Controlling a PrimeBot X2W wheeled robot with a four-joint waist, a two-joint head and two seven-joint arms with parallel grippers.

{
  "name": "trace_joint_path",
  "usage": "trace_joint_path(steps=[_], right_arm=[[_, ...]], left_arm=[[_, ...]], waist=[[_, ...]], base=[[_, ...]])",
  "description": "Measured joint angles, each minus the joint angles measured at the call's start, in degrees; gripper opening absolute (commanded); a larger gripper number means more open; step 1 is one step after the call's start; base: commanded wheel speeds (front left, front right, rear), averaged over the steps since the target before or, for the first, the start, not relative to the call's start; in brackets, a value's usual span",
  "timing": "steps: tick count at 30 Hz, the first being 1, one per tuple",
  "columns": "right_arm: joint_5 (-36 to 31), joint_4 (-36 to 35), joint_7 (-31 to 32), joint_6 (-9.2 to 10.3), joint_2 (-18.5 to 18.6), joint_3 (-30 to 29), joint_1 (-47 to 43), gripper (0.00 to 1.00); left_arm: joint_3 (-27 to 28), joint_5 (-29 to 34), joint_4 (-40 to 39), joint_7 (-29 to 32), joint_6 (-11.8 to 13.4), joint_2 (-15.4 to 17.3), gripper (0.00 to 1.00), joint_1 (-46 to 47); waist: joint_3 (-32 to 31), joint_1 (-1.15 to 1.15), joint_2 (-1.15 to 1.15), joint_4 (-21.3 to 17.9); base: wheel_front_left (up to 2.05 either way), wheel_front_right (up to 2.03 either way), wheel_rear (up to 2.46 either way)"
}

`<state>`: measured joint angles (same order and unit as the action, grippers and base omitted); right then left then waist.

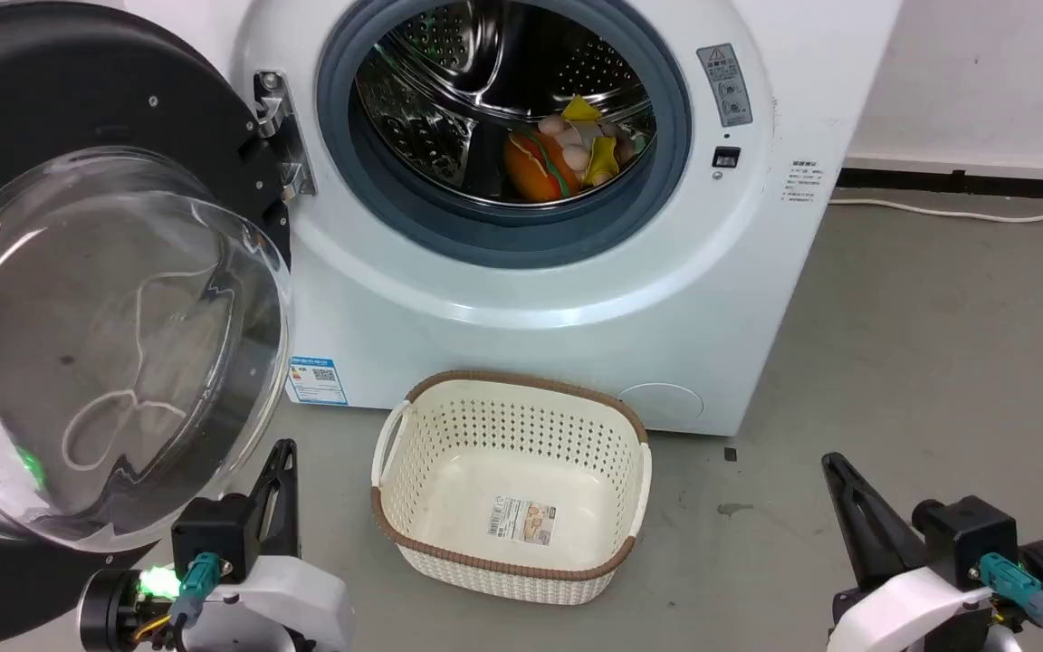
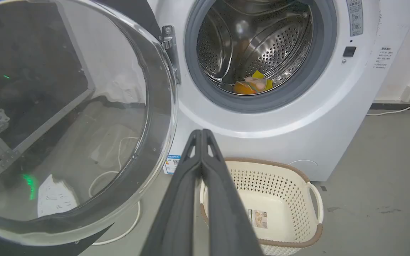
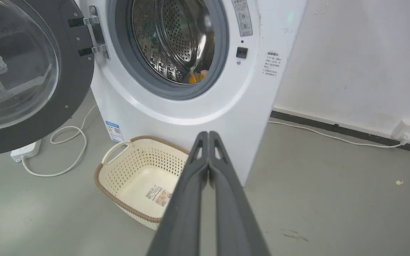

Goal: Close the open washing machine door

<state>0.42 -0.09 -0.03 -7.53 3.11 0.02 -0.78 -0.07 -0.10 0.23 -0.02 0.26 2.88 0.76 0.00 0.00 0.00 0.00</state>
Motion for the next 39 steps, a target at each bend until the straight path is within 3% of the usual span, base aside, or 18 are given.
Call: trace_joint_path(steps=[39], right_arm=[[0.0,0.0,0.0,0.0,0.0,0.0,0.0,0.0]], left_arm=[[0.0,0.0,0.0,0.0,0.0,0.0,0.0,0.0]], waist=[[0.0,0.0,0.0,0.0]], base=[[0.0,0.0,0.0]])
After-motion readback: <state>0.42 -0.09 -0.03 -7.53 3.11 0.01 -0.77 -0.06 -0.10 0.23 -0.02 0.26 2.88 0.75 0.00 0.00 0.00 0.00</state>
